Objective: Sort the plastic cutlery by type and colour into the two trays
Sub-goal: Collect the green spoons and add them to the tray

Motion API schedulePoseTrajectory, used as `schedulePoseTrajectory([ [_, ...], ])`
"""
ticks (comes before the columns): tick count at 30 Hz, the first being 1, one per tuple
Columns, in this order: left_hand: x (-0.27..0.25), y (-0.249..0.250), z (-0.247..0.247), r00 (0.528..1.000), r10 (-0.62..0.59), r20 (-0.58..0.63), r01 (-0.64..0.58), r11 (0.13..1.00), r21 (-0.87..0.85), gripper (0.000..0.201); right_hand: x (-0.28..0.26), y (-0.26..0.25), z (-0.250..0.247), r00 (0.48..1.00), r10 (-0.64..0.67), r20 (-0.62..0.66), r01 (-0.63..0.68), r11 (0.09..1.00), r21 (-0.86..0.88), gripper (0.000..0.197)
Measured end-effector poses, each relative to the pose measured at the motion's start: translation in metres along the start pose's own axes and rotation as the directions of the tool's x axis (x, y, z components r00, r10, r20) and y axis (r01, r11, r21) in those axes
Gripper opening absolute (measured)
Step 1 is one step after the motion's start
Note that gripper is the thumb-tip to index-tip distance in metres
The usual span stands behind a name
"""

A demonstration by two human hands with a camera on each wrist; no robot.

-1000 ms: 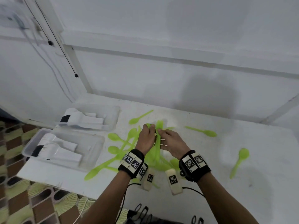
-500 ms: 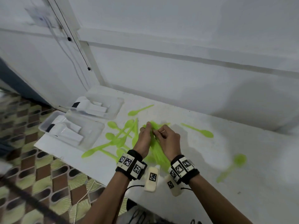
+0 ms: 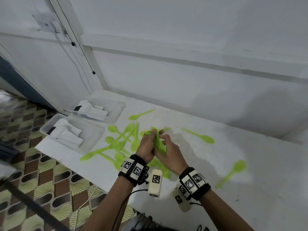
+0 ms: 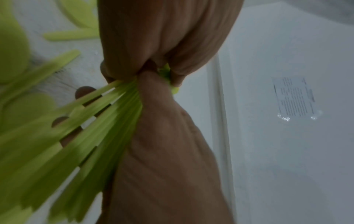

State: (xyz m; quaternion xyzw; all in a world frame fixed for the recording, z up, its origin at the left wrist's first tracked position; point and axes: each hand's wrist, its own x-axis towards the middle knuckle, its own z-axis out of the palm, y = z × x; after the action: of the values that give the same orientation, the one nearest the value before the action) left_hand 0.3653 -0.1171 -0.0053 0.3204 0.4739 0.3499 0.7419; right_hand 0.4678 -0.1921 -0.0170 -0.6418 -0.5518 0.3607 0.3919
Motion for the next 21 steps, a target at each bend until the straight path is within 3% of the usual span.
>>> schedulePoseTrajectory([
  [4,-0.001,0.007,-0.003,0.999,-0.039,-0.013,0.04,0.996,0.075,0.035,0.008,0.001,-0.01,0.993,-0.055,0.102,0.059,0.998,-0.035,0.064],
  [8,-0.001,0.021,-0.012,0.995,-0.083,-0.058,0.092,0.98,0.174,0.042,0.009,0.004,-0.002,0.983,0.018,0.183,-0.041,0.992,0.12,0.056],
  [12,-0.004,0.027,-0.032,0.995,-0.096,0.032,0.092,0.988,0.121,0.047,0.014,0.001,0.01,0.97,0.024,0.24,-0.11,0.928,0.355,0.047],
  [16,0.002,0.028,-0.05,0.999,-0.034,-0.038,0.032,0.999,-0.043,0.02,0.026,-0.009,0.028,0.953,0.035,0.302,-0.137,0.936,0.324,0.044],
  [21,0.007,0.036,-0.077,0.991,0.116,-0.068,-0.115,0.993,0.018,0.021,0.037,-0.03,0.051,0.965,0.098,0.243,-0.197,0.883,0.426,0.03],
])
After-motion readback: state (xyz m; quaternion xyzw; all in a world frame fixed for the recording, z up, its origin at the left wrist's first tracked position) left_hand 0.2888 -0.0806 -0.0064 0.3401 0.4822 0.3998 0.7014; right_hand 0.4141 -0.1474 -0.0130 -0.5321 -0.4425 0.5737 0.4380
